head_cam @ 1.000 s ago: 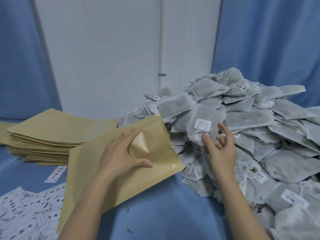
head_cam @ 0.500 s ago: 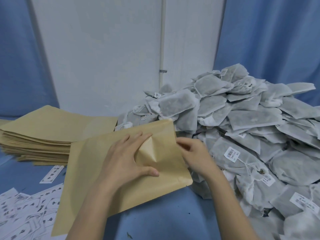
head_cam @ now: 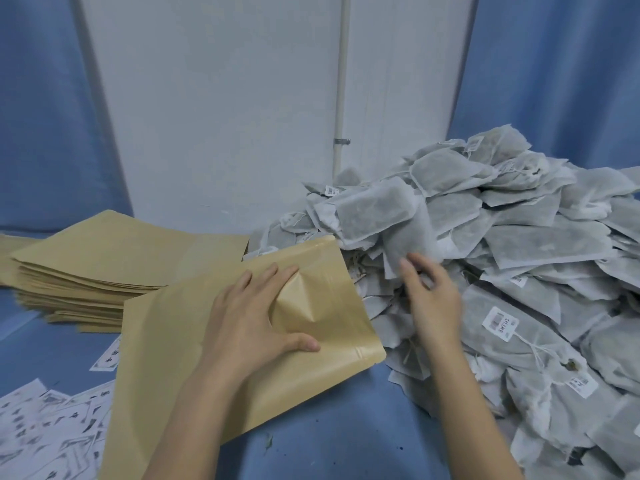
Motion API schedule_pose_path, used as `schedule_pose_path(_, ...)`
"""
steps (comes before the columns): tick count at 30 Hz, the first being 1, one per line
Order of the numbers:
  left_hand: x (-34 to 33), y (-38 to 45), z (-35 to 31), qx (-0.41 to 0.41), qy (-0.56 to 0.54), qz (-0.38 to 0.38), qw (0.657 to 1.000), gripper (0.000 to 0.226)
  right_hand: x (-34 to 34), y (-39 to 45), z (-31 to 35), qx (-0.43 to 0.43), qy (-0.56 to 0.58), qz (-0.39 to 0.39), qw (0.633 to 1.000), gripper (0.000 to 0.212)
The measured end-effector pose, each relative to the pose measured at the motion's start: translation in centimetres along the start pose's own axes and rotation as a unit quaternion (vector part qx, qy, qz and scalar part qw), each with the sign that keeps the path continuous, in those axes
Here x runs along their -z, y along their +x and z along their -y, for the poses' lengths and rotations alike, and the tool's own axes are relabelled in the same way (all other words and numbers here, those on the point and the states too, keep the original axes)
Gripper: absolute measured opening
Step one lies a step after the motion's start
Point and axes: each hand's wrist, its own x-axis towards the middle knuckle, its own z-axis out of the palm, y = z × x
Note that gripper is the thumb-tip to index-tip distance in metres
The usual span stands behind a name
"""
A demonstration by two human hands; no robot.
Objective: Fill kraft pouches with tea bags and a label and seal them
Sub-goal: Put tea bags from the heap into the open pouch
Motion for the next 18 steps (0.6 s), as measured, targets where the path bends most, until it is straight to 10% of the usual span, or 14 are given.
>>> schedule_pose_path(5, 0.5, -0.1, 0.1, 0.007, -0.005, -0.006, 1.000, 0.108, 3.3, 0.0, 2.7, 0.038, 0.051, -0.139, 0.988, 0.023)
schedule_pose_path(18, 1.2, -0.6, -0.5, -0.041, -0.048, 0.006, 0.998, 0.100, 3.9, -1.6, 5.5, -0.009, 0.117, 0.191, 0.974, 0.027)
